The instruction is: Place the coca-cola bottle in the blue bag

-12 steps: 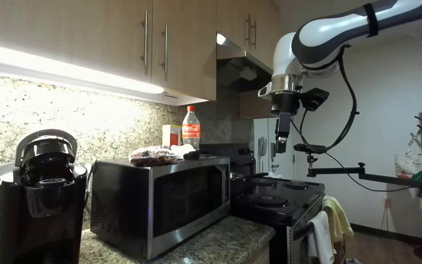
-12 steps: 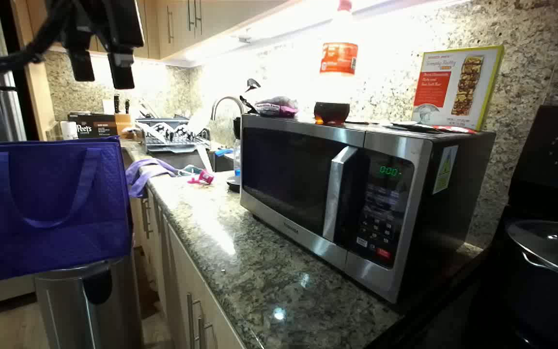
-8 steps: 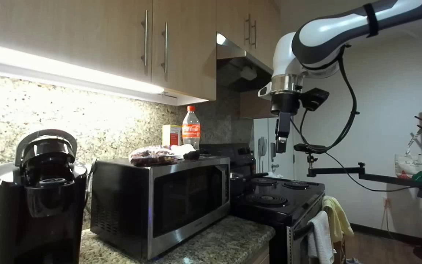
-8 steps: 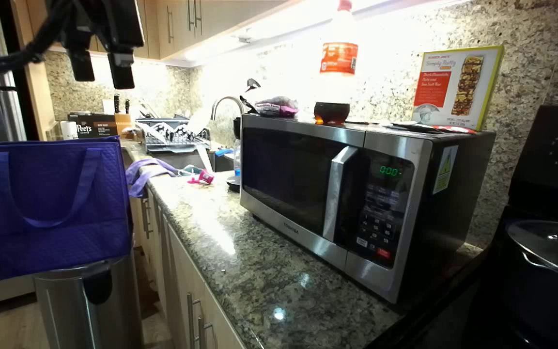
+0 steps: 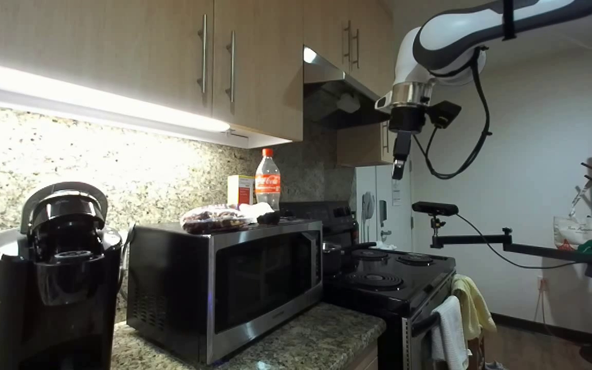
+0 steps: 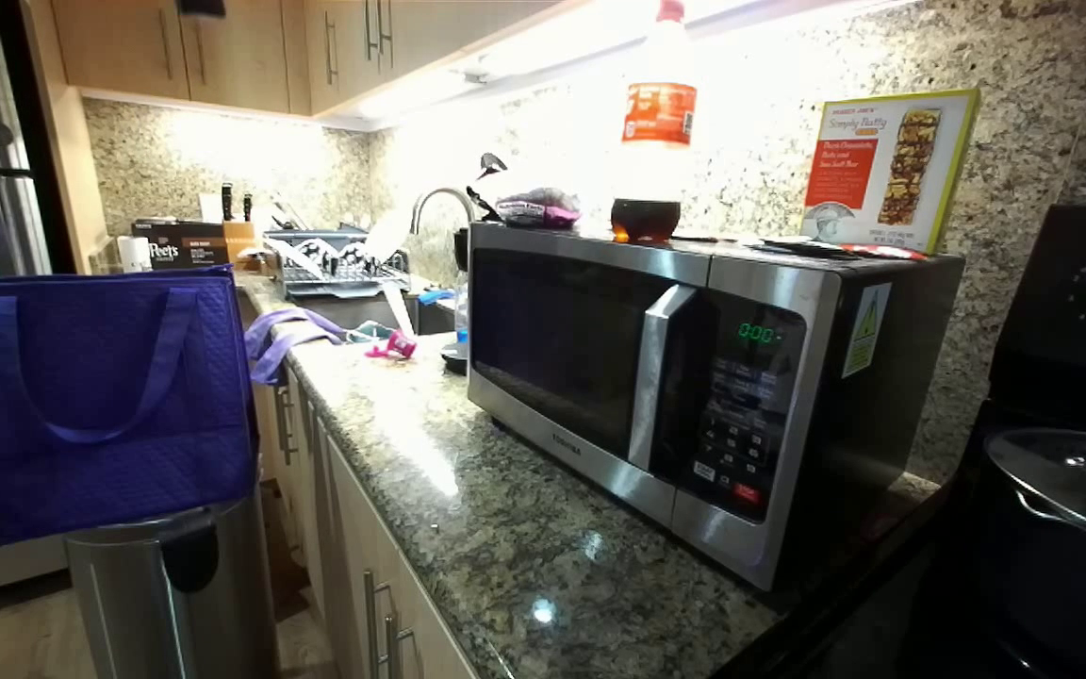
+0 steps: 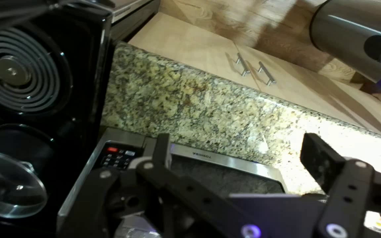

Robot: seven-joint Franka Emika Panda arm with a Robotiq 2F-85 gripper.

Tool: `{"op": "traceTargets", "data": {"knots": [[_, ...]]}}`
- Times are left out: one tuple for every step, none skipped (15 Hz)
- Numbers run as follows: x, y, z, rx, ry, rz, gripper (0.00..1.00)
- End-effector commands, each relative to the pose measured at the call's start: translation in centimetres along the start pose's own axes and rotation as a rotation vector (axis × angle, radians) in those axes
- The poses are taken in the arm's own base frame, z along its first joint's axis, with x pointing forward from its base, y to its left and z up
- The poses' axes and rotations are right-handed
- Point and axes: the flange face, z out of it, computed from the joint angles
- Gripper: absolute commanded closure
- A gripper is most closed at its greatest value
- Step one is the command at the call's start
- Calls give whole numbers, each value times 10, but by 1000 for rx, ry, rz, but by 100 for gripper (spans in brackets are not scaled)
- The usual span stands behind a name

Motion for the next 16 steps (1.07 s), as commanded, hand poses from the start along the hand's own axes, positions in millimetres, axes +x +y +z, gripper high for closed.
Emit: {"op": "traceTargets", "data": {"knots": [[25,50,-41,-62,-22,-127,0],[35,58,-47,-68,-22,-183,0],[43,65,-53,-72,-20,-228,0],[55,72,-56,-94,-27,-277,0],[66,77,-59,-110,-28,-320,0],[76,82,-62,-123,-29,-369,0],[82,88,-69,-140,-33,-394,0],[65,76,-60,-127,-5,-326,0],[75,79,-61,-141,-14,-350,0],[81,82,-62,-148,-22,-363,0],[84,83,-62,-151,-28,-367,0],[85,84,-62,-152,-31,-368,0],[83,85,-63,-137,-22,-372,0],[92,84,-60,-118,17,-404,0],[97,83,-58,-103,39,-411,0],[109,82,-53,-81,75,-428,0]]}}
